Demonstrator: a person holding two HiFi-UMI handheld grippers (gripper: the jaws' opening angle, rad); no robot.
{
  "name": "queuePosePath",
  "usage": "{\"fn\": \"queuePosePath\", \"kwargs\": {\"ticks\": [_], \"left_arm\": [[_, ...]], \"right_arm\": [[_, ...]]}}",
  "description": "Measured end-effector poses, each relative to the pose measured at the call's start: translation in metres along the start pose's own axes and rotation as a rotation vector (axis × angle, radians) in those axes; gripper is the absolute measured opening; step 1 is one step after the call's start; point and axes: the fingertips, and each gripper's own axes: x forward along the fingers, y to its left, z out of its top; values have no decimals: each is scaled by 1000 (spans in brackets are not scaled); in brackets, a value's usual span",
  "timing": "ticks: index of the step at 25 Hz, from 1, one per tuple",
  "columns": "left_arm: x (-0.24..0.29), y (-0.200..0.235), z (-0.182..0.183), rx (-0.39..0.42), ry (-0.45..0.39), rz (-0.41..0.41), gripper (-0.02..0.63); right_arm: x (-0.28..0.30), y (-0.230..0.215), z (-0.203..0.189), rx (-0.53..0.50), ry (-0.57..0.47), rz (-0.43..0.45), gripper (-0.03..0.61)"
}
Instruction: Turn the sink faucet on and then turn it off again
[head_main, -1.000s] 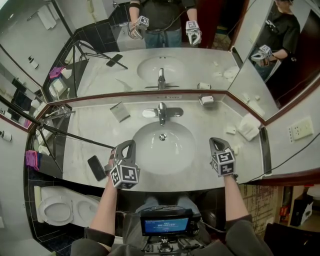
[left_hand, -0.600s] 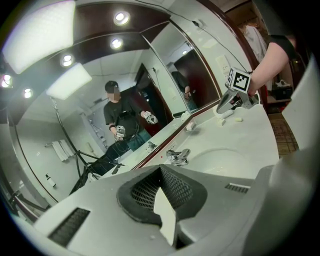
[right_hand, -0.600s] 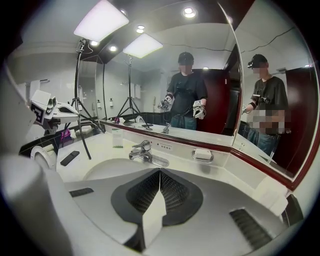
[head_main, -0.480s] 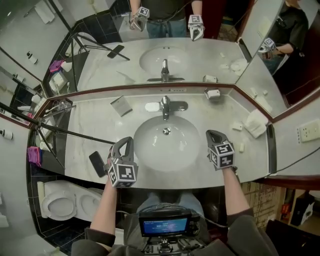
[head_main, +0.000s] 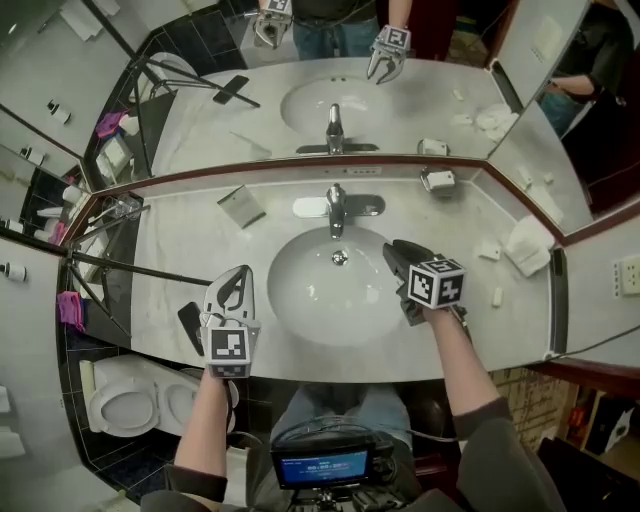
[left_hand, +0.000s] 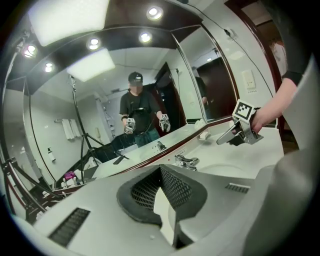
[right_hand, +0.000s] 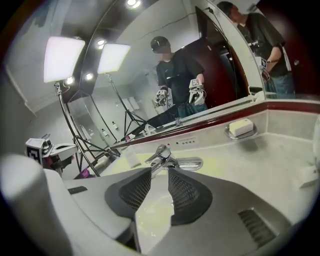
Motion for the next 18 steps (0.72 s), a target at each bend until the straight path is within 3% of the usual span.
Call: {"fn": "queuePosePath", "kwargs": {"ticks": [7,18], "left_arm": [[7,5,7,4,-19,14,2],[26,-30,-77,-47,82,-24,2]], "right_arm": [[66,20,9,248,20,164,126],[138,13,15,398,71,228,124]]}}
